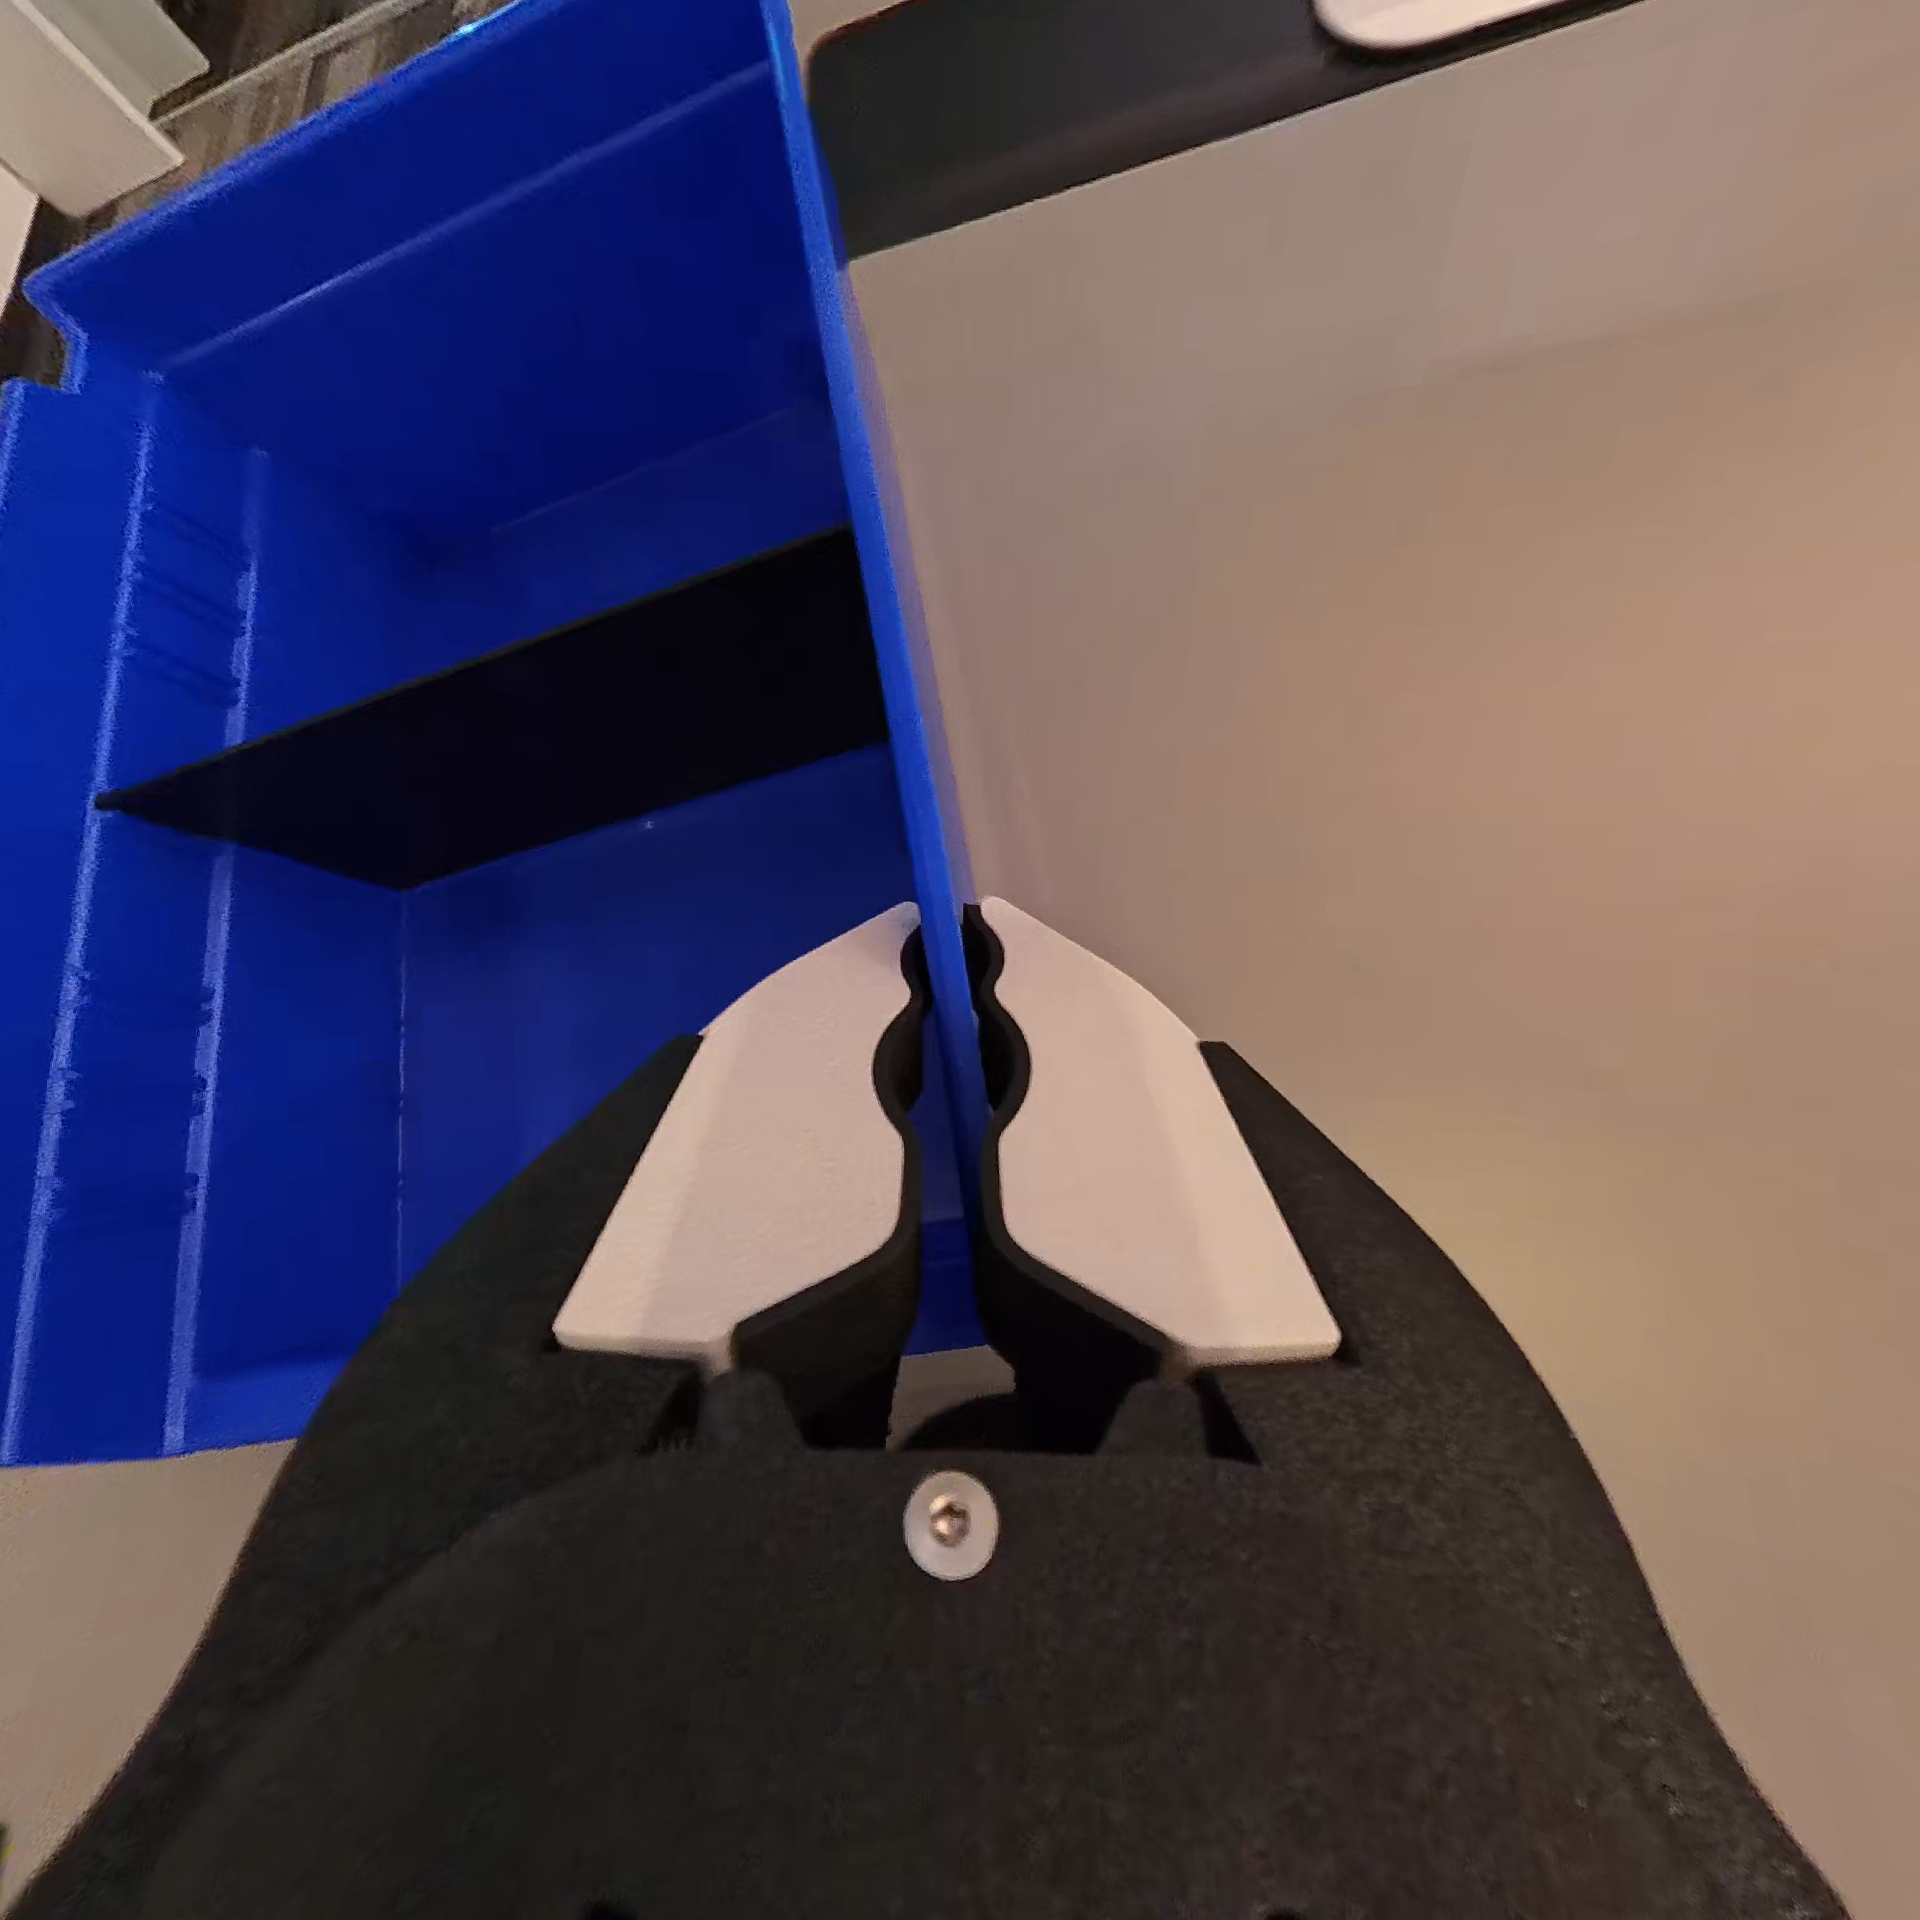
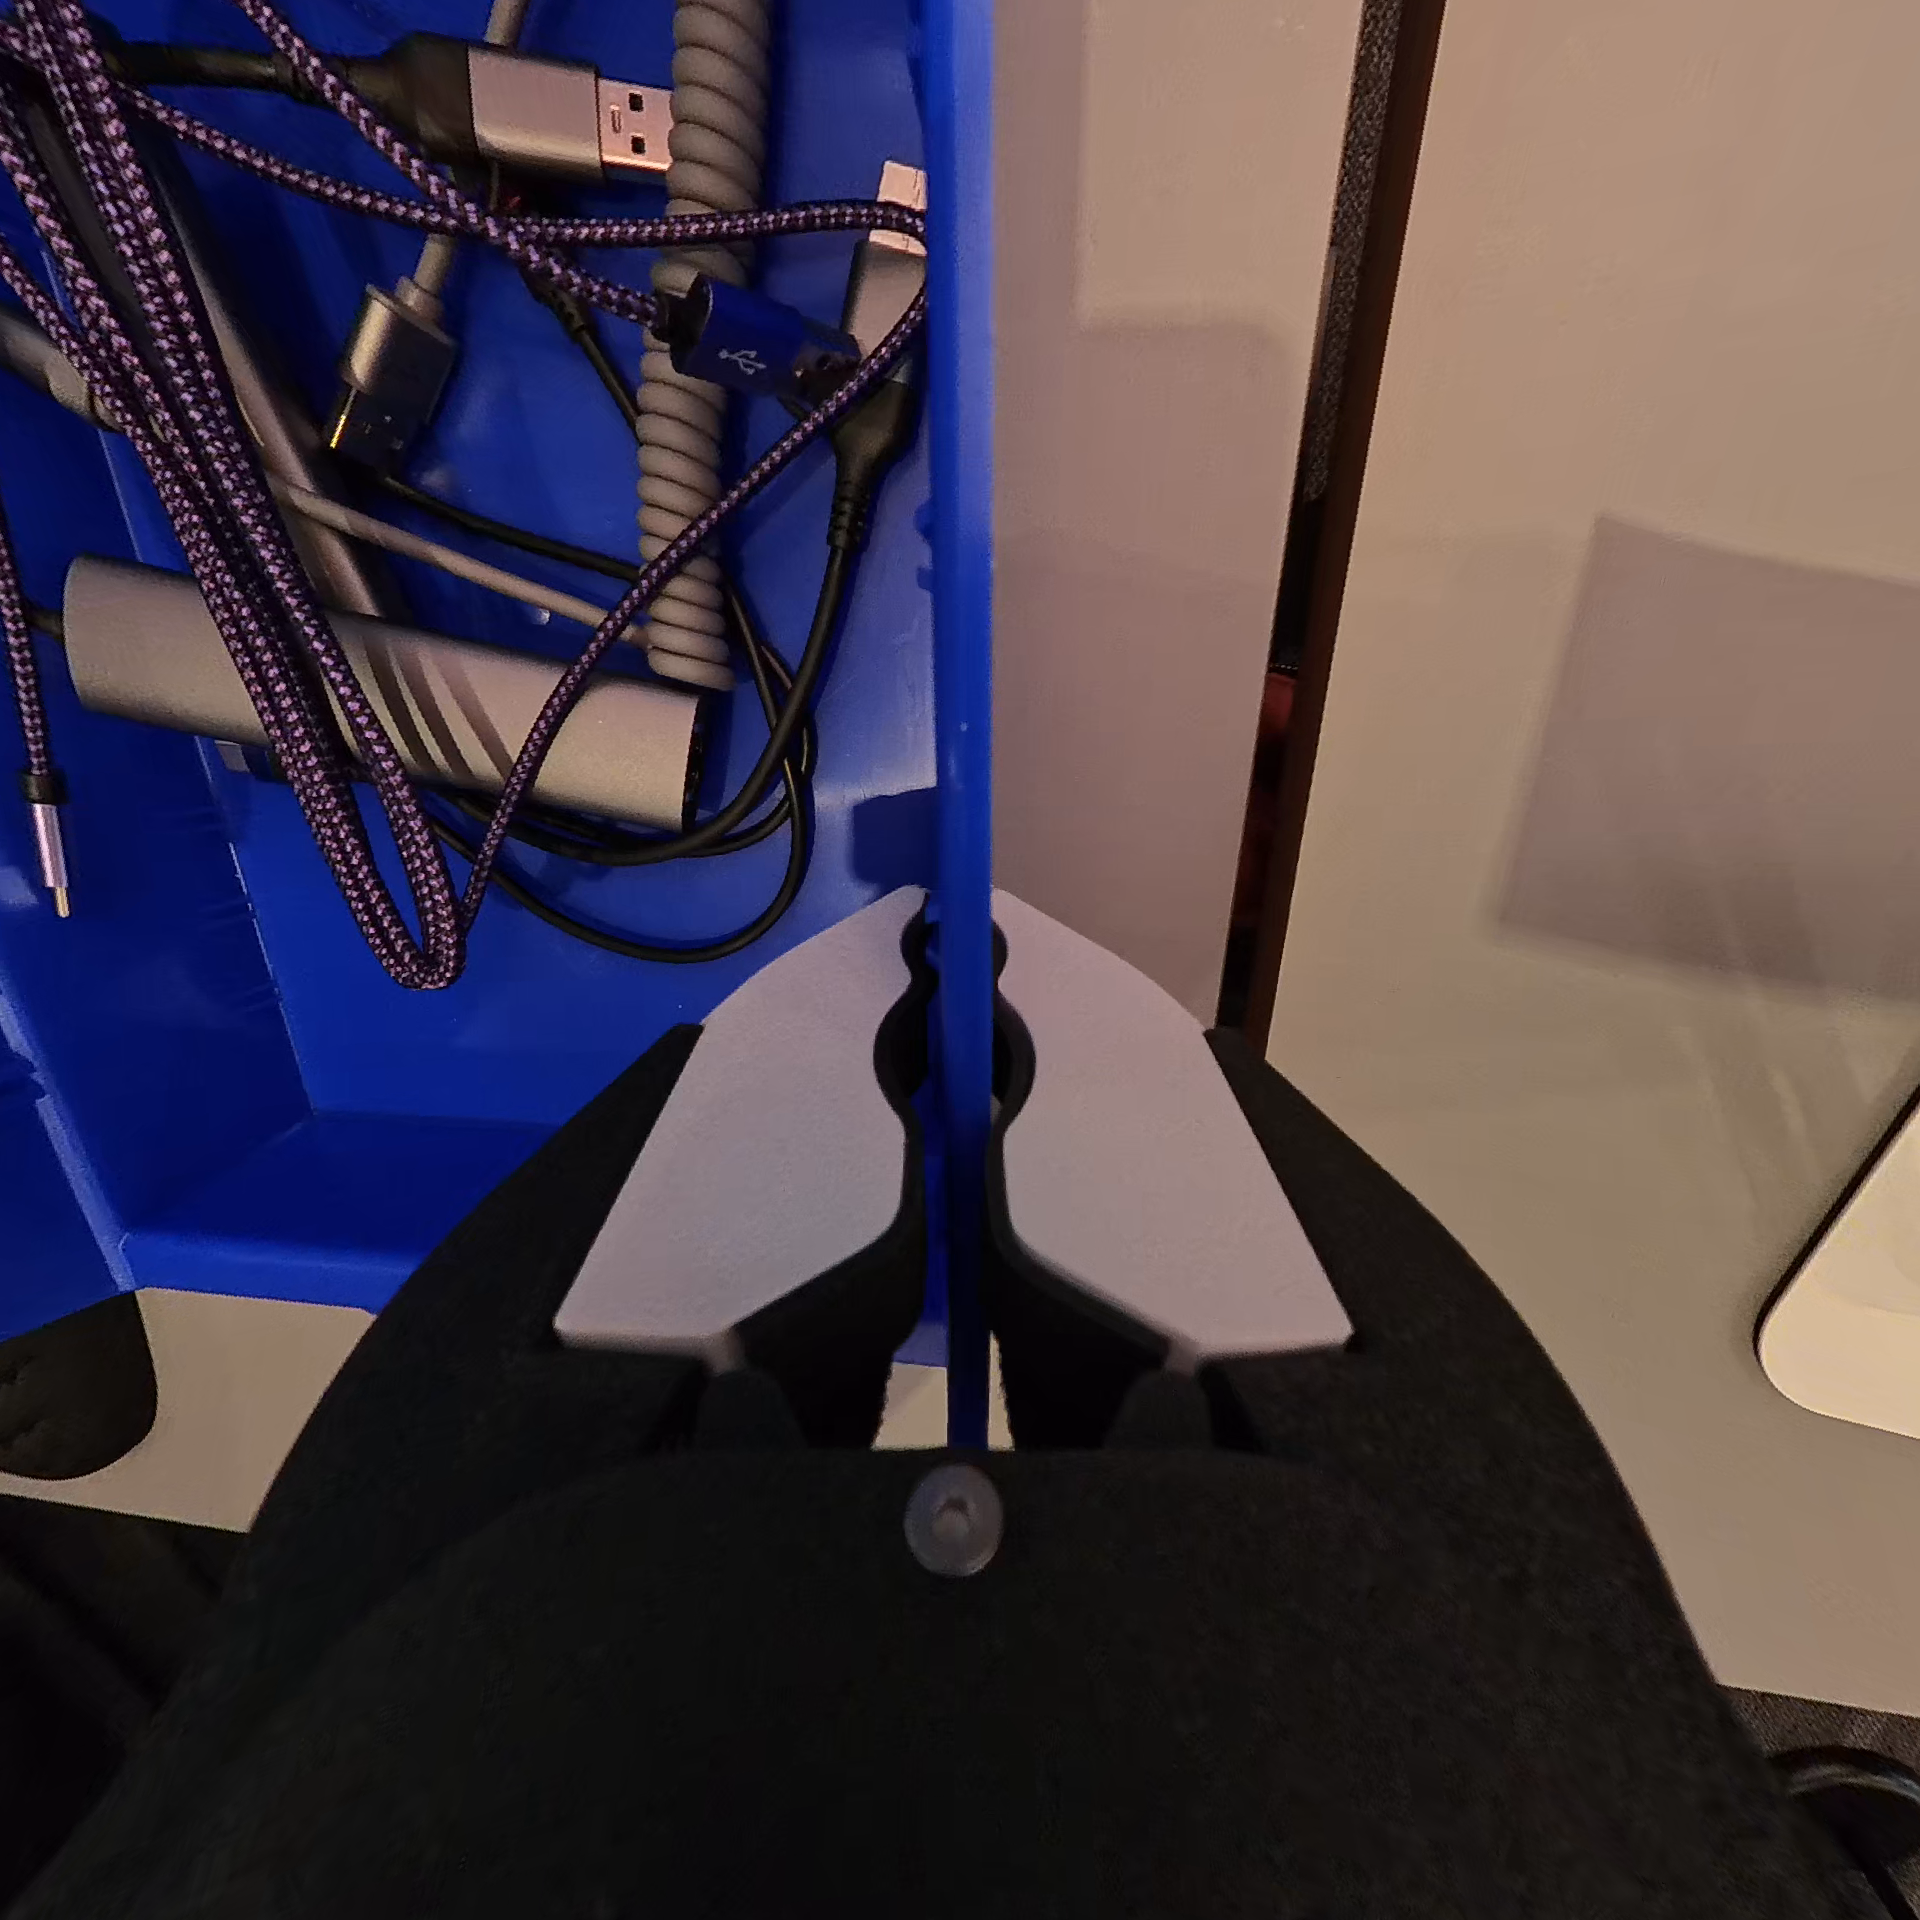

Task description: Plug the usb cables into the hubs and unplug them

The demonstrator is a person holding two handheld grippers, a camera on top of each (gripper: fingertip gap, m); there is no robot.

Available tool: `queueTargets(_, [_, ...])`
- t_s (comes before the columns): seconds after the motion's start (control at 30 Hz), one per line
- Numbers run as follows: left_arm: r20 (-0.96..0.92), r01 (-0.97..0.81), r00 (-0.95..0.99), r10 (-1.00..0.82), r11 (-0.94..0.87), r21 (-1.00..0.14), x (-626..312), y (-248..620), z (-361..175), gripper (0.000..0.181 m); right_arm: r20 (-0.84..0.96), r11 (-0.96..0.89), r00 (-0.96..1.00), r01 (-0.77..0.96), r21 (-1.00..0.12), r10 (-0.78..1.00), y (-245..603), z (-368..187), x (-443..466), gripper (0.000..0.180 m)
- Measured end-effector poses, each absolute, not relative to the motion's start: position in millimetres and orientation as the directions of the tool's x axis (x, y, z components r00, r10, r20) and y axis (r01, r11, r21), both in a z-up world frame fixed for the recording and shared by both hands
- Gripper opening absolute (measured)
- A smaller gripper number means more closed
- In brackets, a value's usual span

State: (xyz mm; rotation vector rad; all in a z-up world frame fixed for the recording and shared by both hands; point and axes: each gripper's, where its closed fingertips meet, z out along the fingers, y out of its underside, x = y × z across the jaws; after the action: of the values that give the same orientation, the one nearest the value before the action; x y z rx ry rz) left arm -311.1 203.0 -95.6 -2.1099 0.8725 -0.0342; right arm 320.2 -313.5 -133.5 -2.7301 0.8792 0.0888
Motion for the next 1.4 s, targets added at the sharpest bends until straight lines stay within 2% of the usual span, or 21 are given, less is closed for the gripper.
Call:
queueTargets(0.17, [-0.23, -0.563, 0.74, -0.632, -0.396, -0.725, -265.6, 163.1, -96.4, 0.005, -0.121, -0.78, 0.815, -0.578, -0.239, -0.566, -313.8, -133.5, 320.6, 0.005])
queueTargets(0.33, [-0.283, -0.621, 0.678, -0.678, -0.323, -0.714, -219.4, 118.7, -97.0, 0.005, -0.072, -0.797, 0.827, -0.557, -0.235, -0.557, -315.2, -134.1, 323.8, 0.011])
queueTargets(0.53, [-0.297, -0.646, 0.599, -0.744, -0.229, -0.728, -160.4, 67.1, -96.3, 0.007, 0.026, -0.834, 0.839, -0.537, -0.128, -0.544, -316.9, -143.6, 326.7, 0.038])
queueTargets(0.6, [-0.282, -0.623, 0.588, -0.758, -0.203, -0.755, -145.0, 53.6, -93.0, 0.017, 0.05, -0.837, 0.837, -0.541, -0.08, -0.545, -319.6, -147.1, 326.7, 0.043])
queueTargets(0.63, [-0.267, -0.604, 0.586, -0.765, -0.192, -0.773, -139.3, 47.2, -90.0, 0.024, 0.062, -0.839, 0.837, -0.541, -0.065, -0.544, -320.7, -148.1, 327.2, 0.042])
queueTargets(0.7, [-0.224, -0.551, 0.58, -0.783, -0.174, -0.816, -133.8, 35.4, -80.6, 0.039, 0.067, -0.83, 0.827, -0.555, -0.054, -0.558, -322.6, -148.4, 328.8, 0.027])
queueTargets(0.8, [-0.144, -0.422, 0.571, -0.809, -0.139, -0.896, -147.6, 22.0, -53.4, 0.043, -0.117, -0.781, 0.781, -0.622, -0.055, -0.614, -315.0, -147.7, 318.1, 0.006])
queueTargets(0.83, [-0.107, -0.368, 0.567, -0.816, -0.135, -0.92, -157.3, 17.9, -42.2, 0.043, -0.165, -0.757, 0.753, -0.651, -0.05, -0.637, -314.4, -147.3, 316.8, 0.006])
queueTargets(0.93, [-0.054, -0.266, 0.576, -0.816, -0.125, -0.956, -199.4, 14.9, -13.4, 0.043, -0.161, -0.77, 0.764, -0.637, -0.041, -0.624, -315.7, -147.5, 316.9, 0.005])
queueTargets(1.17, [-0.053, -0.285, 0.641, -0.766, -0.174, -0.943, -289.4, 34.1, -9.0, 0.039, -0.189, -0.756, 0.748, -0.653, -0.044, -0.636, -312.6, -146.6, 318.5, 0.005])
queueTargets(1.4, [-0.009, -0.294, 0.639, -0.769, -0.234, -0.927, -322.2, 40.7, -17.4, 0.039, -0.234, -0.737, 0.732, -0.671, -0.083, -0.64, -308.9, -121.8, 313.2, 0.005])
